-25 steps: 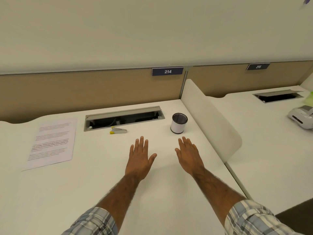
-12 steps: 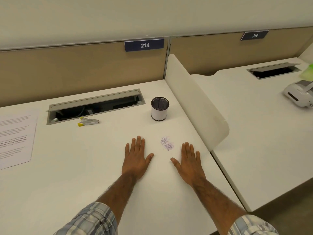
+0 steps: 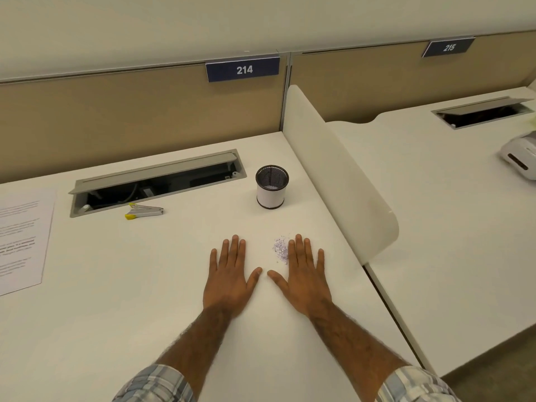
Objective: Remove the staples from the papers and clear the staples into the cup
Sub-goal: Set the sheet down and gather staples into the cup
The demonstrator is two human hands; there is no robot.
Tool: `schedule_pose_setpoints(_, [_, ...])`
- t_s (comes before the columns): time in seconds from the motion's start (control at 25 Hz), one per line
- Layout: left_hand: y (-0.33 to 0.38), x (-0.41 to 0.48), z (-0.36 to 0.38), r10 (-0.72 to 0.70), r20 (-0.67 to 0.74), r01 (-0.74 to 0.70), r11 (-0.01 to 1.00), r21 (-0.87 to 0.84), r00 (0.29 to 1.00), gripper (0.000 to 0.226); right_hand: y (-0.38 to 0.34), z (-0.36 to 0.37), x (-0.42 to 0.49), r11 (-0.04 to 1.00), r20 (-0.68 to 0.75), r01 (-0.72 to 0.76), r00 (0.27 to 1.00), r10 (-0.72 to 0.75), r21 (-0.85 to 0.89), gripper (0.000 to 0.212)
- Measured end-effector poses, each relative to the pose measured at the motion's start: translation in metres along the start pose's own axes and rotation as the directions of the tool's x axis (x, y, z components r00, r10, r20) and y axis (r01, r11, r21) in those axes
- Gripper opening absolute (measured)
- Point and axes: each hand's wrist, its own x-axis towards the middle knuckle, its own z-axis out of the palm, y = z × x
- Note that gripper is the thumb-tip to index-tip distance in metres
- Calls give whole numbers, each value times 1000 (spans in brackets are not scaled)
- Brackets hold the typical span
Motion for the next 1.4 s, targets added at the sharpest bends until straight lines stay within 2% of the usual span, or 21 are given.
schedule_pose_setpoints(0.16, [-2,0,2,5,-7,-5,1000,-10,1000,86,31,-14,34,999,31,30,999,-29,-29,95])
schedule_pose_setpoints(0.32, [-1,1,1,-3,1,3,1000,-5,1000,86,43,-22,56,981,132,181,976,-171,-69,90])
schedule_pose_setpoints(0.44, [-1,1,1,-1,6,1,1000,4,1000,86,41,-23,50,947,145,304,947,-288,-103,89])
schedule_pose_setpoints(0.56, [-1,1,1,-4,1,4,1000,4,1000,85,43,-22,44,924,132,380,919,-372,-39,83])
schedule_pose_setpoints(0.72, [-1,1,1,0,-15,0,1000,-3,1000,85,42,-29,58,944,34,262,961,-274,199,73])
schedule_pose_setpoints(0.84, [-1,0,1,-1,-10,1,1000,1,1000,85,37,-31,66,963,103,214,967,-232,161,77])
schedule_pose_setpoints(0.96, [-1,0,1,2,-11,-2,1000,-4,1000,86,35,-26,40,985,95,-46,995,30,166,78])
schedule_pose_setpoints(1.04, [-1,0,1,6,-6,-6,1000,6,1000,84,27,-18,-7,978,5,-177,984,178,109,88])
schedule_pose_setpoints(1.12, [-1,1,2,1,-6,-1,1000,11,1000,82,12,-6,-62,975,-68,-220,973,223,43,92])
schedule_pose_setpoints(1.24, [-2,1,3,1,-14,0,1000,12,1000,81,-13,12,-108,962,-16,-273,962,272,-9,97])
schedule_pose_setpoints(1.4, [-3,1,4,6,3,-6,1000,19,1000,82,-38,17,-85,957,10,-288,957,288,-14,99])
